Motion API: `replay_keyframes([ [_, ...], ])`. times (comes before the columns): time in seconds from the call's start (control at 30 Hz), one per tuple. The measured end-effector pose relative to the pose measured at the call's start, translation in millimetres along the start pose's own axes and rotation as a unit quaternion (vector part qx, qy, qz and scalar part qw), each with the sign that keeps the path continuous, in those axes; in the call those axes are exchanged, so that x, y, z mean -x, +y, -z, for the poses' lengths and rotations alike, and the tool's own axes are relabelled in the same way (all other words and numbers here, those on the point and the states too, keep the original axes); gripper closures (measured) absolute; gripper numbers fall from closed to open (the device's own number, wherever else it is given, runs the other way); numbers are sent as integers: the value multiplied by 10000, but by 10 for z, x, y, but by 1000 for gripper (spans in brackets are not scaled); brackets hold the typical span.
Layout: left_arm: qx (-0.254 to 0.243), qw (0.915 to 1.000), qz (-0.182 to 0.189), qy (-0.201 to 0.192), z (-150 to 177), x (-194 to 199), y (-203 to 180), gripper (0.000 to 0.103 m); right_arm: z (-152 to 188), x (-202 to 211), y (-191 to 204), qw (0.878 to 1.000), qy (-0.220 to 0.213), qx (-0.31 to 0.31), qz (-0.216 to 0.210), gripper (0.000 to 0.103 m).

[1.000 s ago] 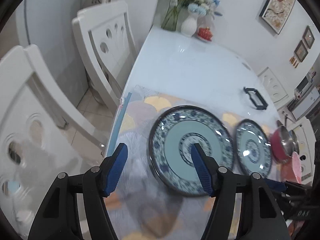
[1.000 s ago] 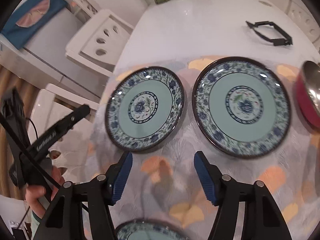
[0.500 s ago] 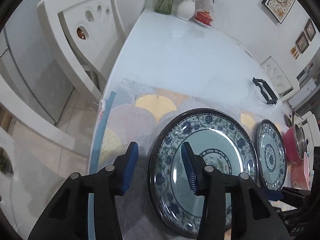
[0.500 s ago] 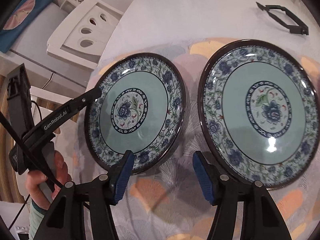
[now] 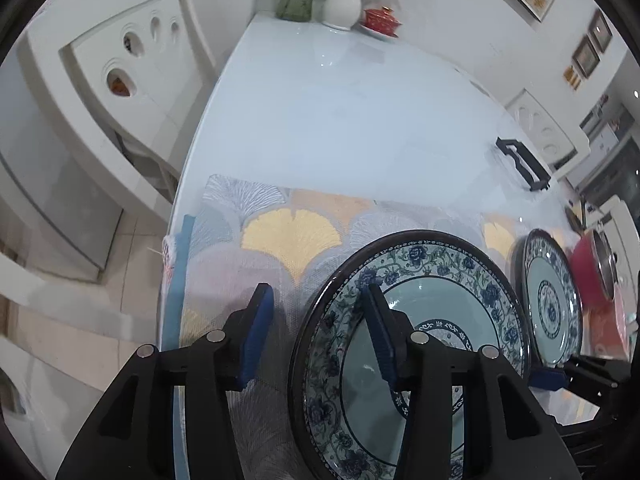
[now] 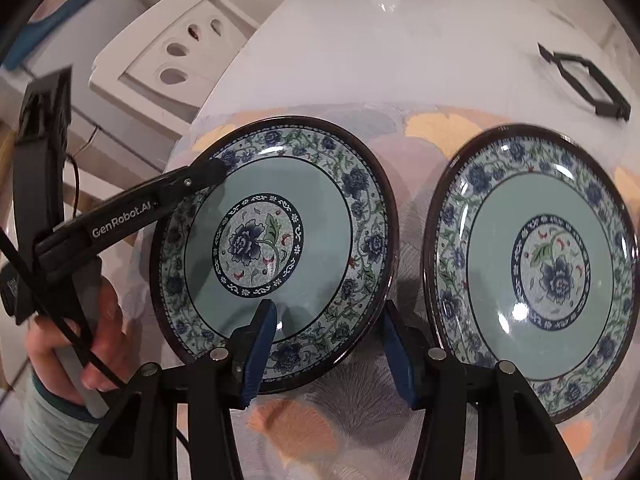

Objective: Organize plates and bowls
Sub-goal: 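Lift the plate with both grippers and carry it over another plate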

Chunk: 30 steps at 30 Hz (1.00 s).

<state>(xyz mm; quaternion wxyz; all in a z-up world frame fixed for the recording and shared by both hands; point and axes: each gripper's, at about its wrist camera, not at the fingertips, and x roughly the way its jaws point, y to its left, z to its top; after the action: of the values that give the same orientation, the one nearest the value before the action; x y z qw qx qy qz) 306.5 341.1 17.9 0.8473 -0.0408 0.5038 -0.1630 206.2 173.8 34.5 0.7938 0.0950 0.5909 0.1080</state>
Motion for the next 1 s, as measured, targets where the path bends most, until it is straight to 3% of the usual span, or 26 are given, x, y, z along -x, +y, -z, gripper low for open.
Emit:
replay_keyframes([
  [0.1,-156,9999,-27,-24,42,28,-81,71,17,-1,55,9994,-105,253,222,62],
  [0.4,-202,9995,-220,-30,273,269,-115,72,245,125,97,9984,-24,554,72,62],
  [0.73,41,9988,-359,-336,613,880,-185,72,252,191,132,9957,-143,905,-138,62],
  [1.0,58,9975,-285,-644,901,1415,-434,72,654,763,213,9932,-537,1034,-48,62],
])
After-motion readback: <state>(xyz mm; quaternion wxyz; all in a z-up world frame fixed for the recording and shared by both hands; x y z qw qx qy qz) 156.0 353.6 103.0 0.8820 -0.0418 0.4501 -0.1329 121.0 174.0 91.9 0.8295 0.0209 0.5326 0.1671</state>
